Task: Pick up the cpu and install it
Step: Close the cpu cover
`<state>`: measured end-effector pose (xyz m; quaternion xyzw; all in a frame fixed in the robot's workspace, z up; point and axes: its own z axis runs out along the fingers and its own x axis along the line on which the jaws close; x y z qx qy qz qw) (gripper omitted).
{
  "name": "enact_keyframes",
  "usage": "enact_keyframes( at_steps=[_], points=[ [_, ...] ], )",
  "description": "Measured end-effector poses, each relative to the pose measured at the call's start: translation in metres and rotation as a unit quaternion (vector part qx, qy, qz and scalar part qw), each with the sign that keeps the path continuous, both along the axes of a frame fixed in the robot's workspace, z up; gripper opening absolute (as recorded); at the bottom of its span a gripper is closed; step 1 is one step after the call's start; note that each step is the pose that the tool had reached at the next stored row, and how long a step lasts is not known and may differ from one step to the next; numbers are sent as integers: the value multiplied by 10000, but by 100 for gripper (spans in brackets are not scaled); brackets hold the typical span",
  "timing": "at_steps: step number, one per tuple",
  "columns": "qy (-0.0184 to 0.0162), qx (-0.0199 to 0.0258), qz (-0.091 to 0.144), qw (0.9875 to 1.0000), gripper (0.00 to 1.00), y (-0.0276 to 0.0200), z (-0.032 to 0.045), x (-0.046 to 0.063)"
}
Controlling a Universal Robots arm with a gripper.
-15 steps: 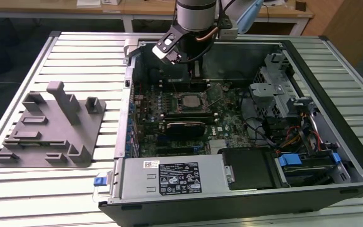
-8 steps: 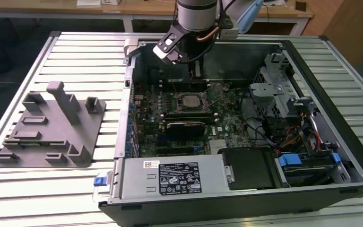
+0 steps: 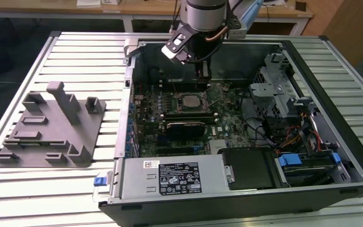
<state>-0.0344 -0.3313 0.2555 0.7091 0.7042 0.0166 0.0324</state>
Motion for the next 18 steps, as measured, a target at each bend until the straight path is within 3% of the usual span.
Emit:
enact_keyframes(
  at_steps=[18],
  points=[
    [0,-1,0,10000,11,2,0,429]
  ],
)
